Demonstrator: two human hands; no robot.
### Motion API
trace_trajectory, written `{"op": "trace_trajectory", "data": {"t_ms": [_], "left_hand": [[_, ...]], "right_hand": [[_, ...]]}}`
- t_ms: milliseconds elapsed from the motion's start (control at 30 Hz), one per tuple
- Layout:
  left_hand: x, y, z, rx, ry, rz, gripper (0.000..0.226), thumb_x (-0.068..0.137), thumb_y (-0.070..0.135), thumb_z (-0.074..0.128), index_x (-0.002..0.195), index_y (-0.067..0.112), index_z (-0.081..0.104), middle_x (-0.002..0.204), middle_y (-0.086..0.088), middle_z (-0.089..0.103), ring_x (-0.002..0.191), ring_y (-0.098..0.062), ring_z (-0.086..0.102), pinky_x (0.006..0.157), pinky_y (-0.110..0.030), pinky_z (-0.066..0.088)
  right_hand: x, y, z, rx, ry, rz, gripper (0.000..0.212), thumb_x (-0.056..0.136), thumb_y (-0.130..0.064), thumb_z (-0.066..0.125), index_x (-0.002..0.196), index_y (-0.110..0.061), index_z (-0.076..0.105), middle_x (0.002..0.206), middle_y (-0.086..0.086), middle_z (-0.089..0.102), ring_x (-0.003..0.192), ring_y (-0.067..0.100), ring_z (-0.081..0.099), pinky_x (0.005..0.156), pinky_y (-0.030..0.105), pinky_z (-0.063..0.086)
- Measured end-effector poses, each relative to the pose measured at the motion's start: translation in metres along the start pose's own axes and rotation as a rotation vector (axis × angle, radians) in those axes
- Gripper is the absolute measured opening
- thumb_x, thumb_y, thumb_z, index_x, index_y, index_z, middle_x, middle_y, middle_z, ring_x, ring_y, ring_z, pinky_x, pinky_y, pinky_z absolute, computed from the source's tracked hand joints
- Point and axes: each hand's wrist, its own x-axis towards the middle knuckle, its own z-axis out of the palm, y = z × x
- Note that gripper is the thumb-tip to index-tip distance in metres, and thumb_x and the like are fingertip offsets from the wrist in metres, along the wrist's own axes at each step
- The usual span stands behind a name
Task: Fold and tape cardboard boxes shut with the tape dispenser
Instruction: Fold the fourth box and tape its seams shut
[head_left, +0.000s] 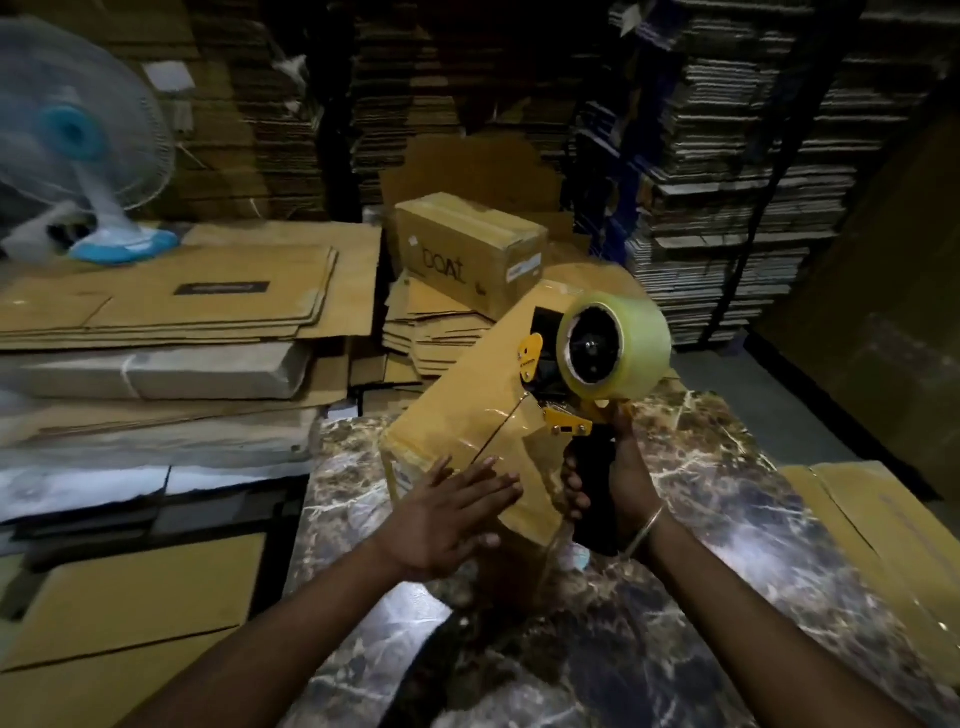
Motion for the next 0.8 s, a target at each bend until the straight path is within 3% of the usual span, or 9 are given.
{"op": "trace_trajectory", "data": {"t_ms": [133, 200, 267, 367, 433, 533, 700, 800], "left_hand": [[-0.013, 0.031, 0.025, -0.104, 0.164, -0.313, 0.057, 0.106, 0.053, 0.012, 0.159, 0.032, 0.019, 0.166, 0.017, 0.010, 0.154, -0.011, -0.001, 0.120, -0.043, 0.000], [-0.010, 0.054, 0.037, -0.317, 0.294, -0.536, 0.066, 0.102, 0.064, 0.009, 0.159, 0.030, 0.016, 0.165, 0.022, -0.002, 0.154, -0.009, -0.007, 0.121, -0.032, -0.009], [0.000, 0.078, 0.044, -0.583, 0.384, -0.757, 0.075, 0.095, 0.075, 0.014, 0.158, 0.034, 0.004, 0.163, 0.025, -0.015, 0.152, -0.007, -0.014, 0.120, -0.028, -0.013], [0.023, 0.110, 0.041, -0.836, 0.591, -0.960, 0.087, 0.090, 0.076, 0.040, 0.153, 0.040, -0.009, 0.161, 0.023, -0.023, 0.150, -0.001, -0.017, 0.121, -0.028, -0.001], [0.043, 0.124, 0.032, -0.987, 0.683, -1.087, 0.086, 0.094, 0.055, 0.058, 0.147, 0.045, -0.009, 0.158, 0.024, -0.020, 0.149, 0.001, -0.012, 0.120, -0.025, 0.005], [0.069, 0.131, 0.026, -1.125, 0.776, -1.254, 0.092, 0.097, 0.028, 0.064, 0.140, 0.050, -0.015, 0.154, 0.023, -0.012, 0.146, -0.001, -0.001, 0.121, -0.029, 0.012], [0.082, 0.128, 0.036, -1.001, 0.931, -1.418, 0.095, 0.094, 0.027, 0.068, 0.157, 0.035, -0.003, 0.166, 0.010, 0.002, 0.153, -0.012, 0.011, 0.123, -0.034, 0.019], [0.081, 0.129, 0.041, -0.952, 0.996, -1.451, 0.105, 0.079, 0.048, 0.077, 0.158, 0.036, 0.010, 0.165, 0.006, 0.021, 0.150, -0.013, 0.025, 0.120, -0.045, 0.031]], "right_hand": [[0.008, 0.009, 0.018, 0.016, -0.057, -0.012, 0.082, 0.082, -0.089, 0.026, 0.066, -0.011, 0.047, 0.055, 0.004, 0.035, 0.036, 0.014, 0.030, 0.041, 0.023, 0.026], [0.015, 0.012, 0.021, 0.013, -0.071, -0.023, 0.083, 0.081, -0.090, 0.026, 0.066, -0.011, 0.047, 0.055, 0.004, 0.035, 0.038, 0.015, 0.030, 0.041, 0.023, 0.026], [0.023, 0.012, 0.024, -0.012, -0.077, -0.018, 0.084, 0.081, -0.090, 0.025, 0.066, -0.011, 0.047, 0.056, 0.004, 0.035, 0.039, 0.015, 0.030, 0.043, 0.024, 0.025], [0.033, 0.010, 0.024, -0.044, -0.097, -0.003, 0.084, 0.081, -0.091, 0.027, 0.066, -0.011, 0.048, 0.056, 0.004, 0.035, 0.040, 0.016, 0.029, 0.043, 0.024, 0.026], [0.039, 0.010, 0.021, -0.067, -0.127, 0.010, 0.085, 0.079, -0.093, 0.031, 0.066, -0.011, 0.049, 0.058, 0.005, 0.034, 0.042, 0.016, 0.029, 0.043, 0.024, 0.028], [0.046, 0.011, 0.013, -0.101, -0.154, 0.022, 0.086, 0.077, -0.094, 0.035, 0.068, -0.009, 0.051, 0.059, 0.007, 0.035, 0.043, 0.018, 0.030, 0.044, 0.027, 0.031], [0.046, 0.010, 0.007, -0.073, -0.197, 0.101, 0.085, 0.080, -0.090, 0.029, 0.065, -0.009, 0.051, 0.052, 0.005, 0.038, 0.038, 0.017, 0.032, 0.042, 0.024, 0.032], [0.046, 0.008, 0.003, -0.062, -0.241, 0.142, 0.084, 0.080, -0.089, 0.029, 0.065, -0.009, 0.050, 0.051, 0.004, 0.038, 0.036, 0.016, 0.032, 0.040, 0.022, 0.032]]}}
